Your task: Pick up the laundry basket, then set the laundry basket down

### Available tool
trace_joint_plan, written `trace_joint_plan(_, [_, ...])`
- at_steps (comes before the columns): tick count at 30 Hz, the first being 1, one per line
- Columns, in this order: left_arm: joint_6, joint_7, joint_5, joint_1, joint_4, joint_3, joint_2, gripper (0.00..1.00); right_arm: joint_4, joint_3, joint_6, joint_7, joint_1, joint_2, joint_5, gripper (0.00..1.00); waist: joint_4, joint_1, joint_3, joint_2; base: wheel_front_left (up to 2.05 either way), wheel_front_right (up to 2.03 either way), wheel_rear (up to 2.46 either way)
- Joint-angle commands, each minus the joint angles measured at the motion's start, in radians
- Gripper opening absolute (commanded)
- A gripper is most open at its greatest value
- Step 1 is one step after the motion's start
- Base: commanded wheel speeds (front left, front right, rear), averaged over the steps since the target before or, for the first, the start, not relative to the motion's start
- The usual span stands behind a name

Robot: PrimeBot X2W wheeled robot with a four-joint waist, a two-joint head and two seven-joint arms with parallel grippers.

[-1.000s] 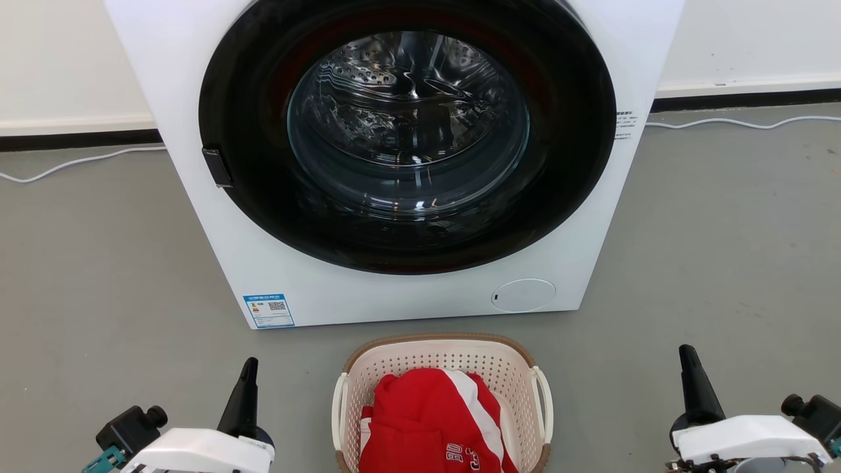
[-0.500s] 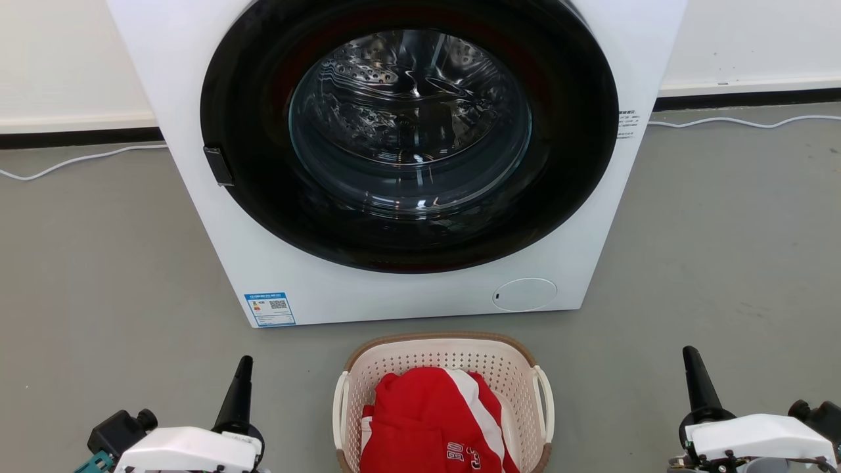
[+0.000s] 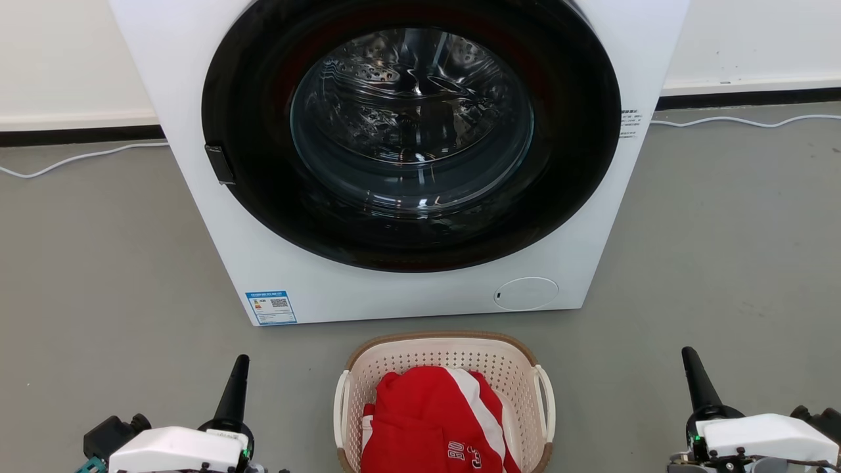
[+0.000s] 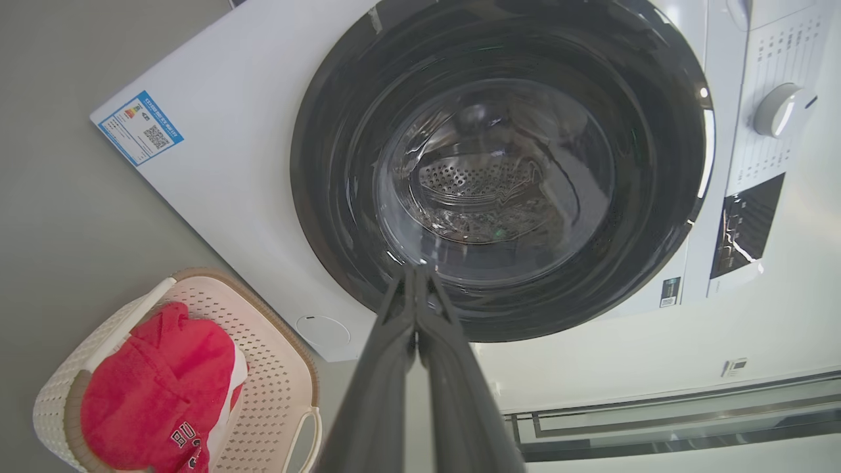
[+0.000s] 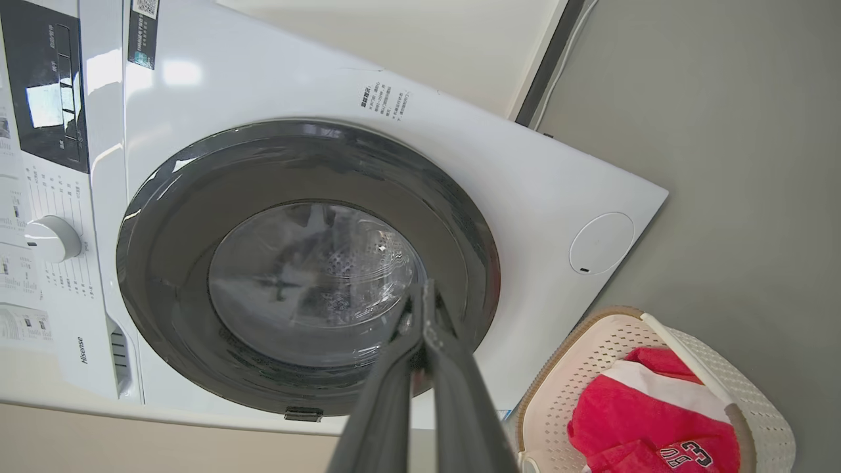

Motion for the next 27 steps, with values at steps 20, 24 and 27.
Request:
trace_joint_plan(20, [-0.005, 0.06, -0.213, -0.069, -0.04, 0.057, 0.012, 0.0, -0.044, -0.004, 0.006, 0.067, -0.073, -0.001, 0.224, 0.0, 0.004, 0.0, 0.004, 0.0, 0.0, 0.0, 0.0])
trace_joint_plan(24, [-0.006, 0.071, -0.254, -0.071, -0.042, 0.063, 0.013, 0.0, -0.046, -0.007, 0.007, 0.079, -0.075, 0.0, 0.266, 0.0, 0.005, 0.0, 0.005, 0.0, 0.0, 0.0, 0.0])
trace_joint_plan(27, [-0.006, 0.08, -0.284, -0.072, -0.044, 0.068, 0.013, 0.0, -0.047, -0.009, 0.007, 0.088, -0.077, 0.0, 0.298, 0.0, 0.006, 0.0, 0.005, 0.0, 0.0, 0.0, 0.0])
